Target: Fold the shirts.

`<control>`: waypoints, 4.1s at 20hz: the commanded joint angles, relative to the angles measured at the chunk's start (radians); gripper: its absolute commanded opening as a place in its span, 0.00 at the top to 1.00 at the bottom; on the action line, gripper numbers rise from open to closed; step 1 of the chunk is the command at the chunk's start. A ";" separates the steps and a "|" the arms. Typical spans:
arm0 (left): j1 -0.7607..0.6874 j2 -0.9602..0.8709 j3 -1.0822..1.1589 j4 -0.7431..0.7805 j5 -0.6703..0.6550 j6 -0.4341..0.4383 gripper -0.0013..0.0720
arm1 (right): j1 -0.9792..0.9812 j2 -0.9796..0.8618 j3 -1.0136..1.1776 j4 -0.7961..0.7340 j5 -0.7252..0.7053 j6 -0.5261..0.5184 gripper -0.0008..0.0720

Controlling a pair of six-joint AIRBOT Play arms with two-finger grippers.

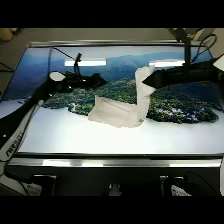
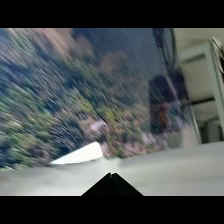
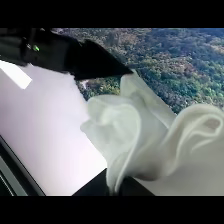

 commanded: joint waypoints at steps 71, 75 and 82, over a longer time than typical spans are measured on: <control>0.206 0.467 -0.052 0.320 -0.154 -0.064 0.95 | -1.057 0.097 -0.710 -0.753 0.048 0.367 0.95; 0.206 0.467 -0.052 0.320 -0.154 -0.064 0.95 | -1.057 0.097 -0.710 -0.774 0.038 0.391 0.76; 0.206 0.467 -0.052 0.319 -0.082 -0.065 0.95 | -1.057 0.103 -0.431 -0.911 0.129 0.304 0.29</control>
